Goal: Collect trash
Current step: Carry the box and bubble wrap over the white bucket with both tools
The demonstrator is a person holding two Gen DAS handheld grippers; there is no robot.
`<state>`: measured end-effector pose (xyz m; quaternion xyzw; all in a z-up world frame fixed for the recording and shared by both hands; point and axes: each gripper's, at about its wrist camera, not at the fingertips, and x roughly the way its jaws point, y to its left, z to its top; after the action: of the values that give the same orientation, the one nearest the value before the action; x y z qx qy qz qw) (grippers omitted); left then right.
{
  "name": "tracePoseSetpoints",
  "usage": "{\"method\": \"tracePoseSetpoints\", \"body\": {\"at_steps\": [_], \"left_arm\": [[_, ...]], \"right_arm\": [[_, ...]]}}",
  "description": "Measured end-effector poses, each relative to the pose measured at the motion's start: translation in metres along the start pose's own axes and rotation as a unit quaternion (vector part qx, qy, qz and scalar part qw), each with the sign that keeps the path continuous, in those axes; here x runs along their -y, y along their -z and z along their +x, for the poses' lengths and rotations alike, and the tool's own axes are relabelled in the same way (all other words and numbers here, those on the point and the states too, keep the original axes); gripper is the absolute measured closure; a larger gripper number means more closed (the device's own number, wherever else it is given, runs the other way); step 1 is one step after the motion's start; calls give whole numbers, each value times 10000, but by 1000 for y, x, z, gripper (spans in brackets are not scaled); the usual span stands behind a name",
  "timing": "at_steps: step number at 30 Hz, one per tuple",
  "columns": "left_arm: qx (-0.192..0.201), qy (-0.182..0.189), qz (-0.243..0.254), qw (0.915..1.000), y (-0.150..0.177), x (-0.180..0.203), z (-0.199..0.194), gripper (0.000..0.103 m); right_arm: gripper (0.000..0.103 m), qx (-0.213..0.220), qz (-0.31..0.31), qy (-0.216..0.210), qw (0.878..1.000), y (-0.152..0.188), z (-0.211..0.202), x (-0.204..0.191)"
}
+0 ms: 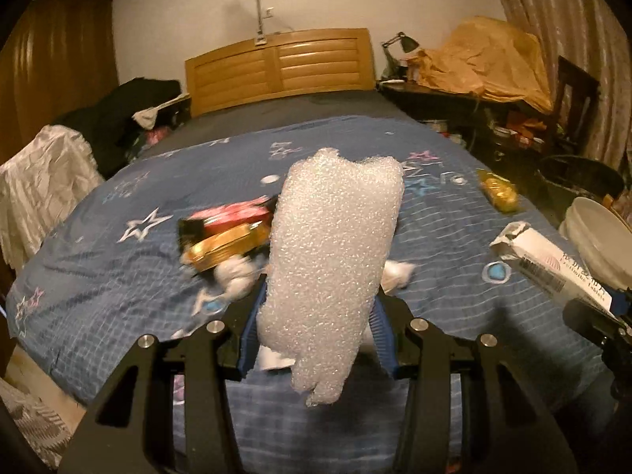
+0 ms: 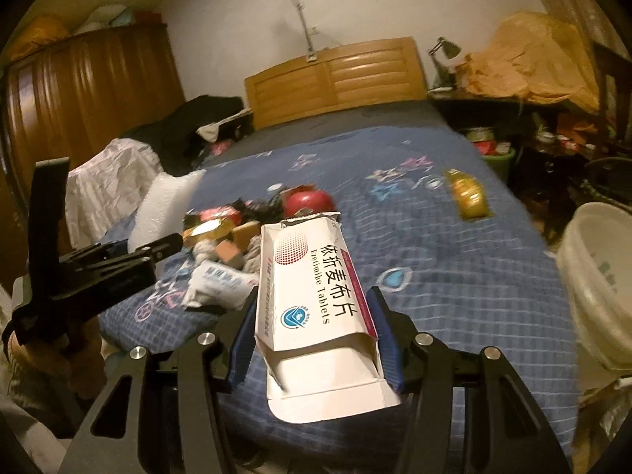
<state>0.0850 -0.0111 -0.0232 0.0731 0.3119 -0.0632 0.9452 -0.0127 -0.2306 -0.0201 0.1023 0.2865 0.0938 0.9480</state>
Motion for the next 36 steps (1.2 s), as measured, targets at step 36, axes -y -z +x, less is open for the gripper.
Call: {"method": "tracePoseSetpoints", "body": {"at_steps": [36], "left_arm": [[-525, 2609, 2388, 9339, -94, 402, 76, 58]], "right_arm": [[48, 470, 1950, 3020, 9320, -25, -169, 372]]}}
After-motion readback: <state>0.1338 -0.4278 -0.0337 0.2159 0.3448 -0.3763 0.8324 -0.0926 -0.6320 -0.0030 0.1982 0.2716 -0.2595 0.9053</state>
